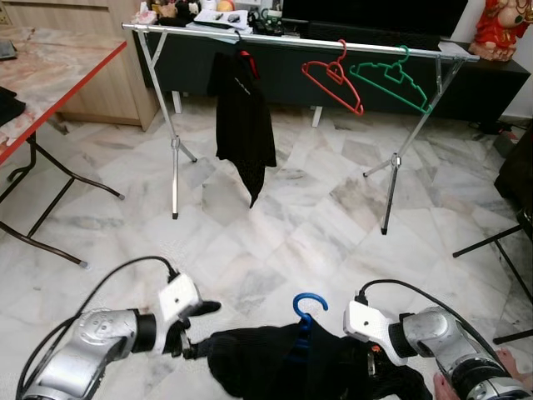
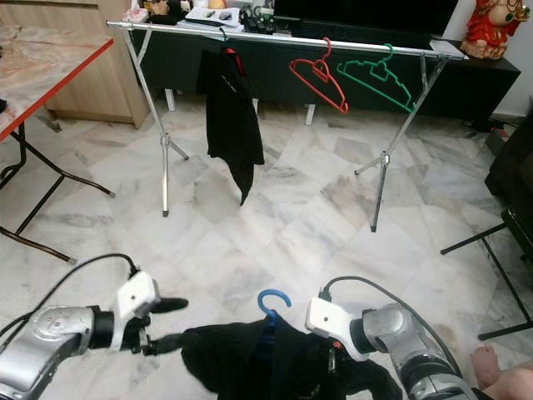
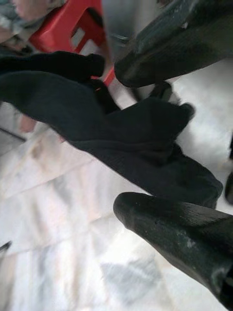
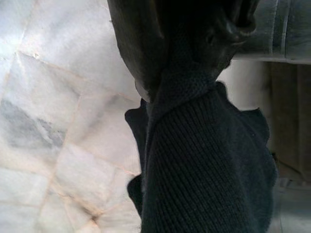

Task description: Hang hanger

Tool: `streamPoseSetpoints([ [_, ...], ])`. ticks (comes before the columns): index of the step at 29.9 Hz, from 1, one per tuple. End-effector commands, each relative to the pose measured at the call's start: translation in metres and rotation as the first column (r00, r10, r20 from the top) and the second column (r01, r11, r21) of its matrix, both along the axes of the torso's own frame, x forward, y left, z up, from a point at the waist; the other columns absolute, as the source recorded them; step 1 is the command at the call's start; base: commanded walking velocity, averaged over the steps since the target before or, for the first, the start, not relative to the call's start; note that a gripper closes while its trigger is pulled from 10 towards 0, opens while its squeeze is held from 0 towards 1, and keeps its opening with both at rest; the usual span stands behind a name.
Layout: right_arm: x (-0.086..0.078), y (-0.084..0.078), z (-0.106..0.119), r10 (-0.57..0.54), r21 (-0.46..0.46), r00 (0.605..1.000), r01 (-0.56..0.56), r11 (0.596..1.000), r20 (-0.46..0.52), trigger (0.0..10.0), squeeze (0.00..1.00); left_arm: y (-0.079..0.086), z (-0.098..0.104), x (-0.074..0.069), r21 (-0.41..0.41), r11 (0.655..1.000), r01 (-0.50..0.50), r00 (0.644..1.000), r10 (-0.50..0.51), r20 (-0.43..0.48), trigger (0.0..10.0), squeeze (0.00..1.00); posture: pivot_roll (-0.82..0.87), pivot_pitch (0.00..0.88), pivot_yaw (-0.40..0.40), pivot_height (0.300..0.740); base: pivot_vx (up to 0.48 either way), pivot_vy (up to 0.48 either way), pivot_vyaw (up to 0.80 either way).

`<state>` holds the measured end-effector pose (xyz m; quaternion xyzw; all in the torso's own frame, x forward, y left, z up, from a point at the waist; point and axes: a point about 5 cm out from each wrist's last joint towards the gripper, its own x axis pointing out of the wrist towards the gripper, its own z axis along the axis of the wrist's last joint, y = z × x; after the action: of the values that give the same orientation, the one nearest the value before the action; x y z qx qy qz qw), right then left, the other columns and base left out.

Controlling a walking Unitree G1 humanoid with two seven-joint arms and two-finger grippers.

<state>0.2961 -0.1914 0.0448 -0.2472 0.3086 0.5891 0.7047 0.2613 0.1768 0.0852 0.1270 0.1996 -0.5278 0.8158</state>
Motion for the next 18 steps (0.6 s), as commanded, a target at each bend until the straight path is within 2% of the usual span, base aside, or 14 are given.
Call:
streamPoseSetpoints([
  [1, 0.003, 0.008, 0.006, 0.056, 0.025, 0.998, -0.056, 0.998, 0.015, 0.0, 0.0, -0.003, -0.005, 0.0, 0.028, 0.999, 0.035, 0.999, -0.034, -0.016, 10.0, 0.0, 0.04, 0.11, -0.109, 0.74, 0.0, 0.0, 0.0],
  [3, 0.004, 0.014, 0.007, 0.11, 0.007, 0.993, -0.11, 0.994, 0.033, 0.0, 0.0, -0.004, -0.012, 0.0, 0.061, 0.997, 0.051, 0.998, -0.049, -0.031, 10.0, 0.0, 0.05, 0.101, -0.118, 0.74, 0.0, 0.0, 0.0],
  [10, 0.009, 0.027, 0.013, 0.171, 0.012, 0.983, -0.172, 0.985, 0.066, 0.0, 0.0, -0.006, -0.019, 0.001, 0.074, 0.995, 0.062, 0.997, -0.058, -0.053, 10.0, 0.0, 0.07, 0.089, -0.134, 0.74, 0.0, 0.0, 0.0],
  [15, 0.015, 0.032, 0.016, 0.155, 0.005, 0.981, -0.157, 0.988, 0.114, 0.0, 0.0, -0.008, -0.024, 0.001, 0.066, 0.995, 0.07, 0.996, -0.065, -0.066, 10.0, 0.0, 0.06, 0.085, -0.133, 0.74, 0.0, 0.0, 0.0],
  [18, 0.018, 0.038, 0.02, 0.134, 0.045, 0.982, -0.141, 0.989, 0.131, 0.0, 0.0, -0.012, -0.026, 0.002, 0.054, 0.997, 0.06, 0.996, -0.056, -0.067, 10.0, 0.0, 0.06, 0.082, -0.131, 0.74, 0.0, 0.0, 0.0],
])
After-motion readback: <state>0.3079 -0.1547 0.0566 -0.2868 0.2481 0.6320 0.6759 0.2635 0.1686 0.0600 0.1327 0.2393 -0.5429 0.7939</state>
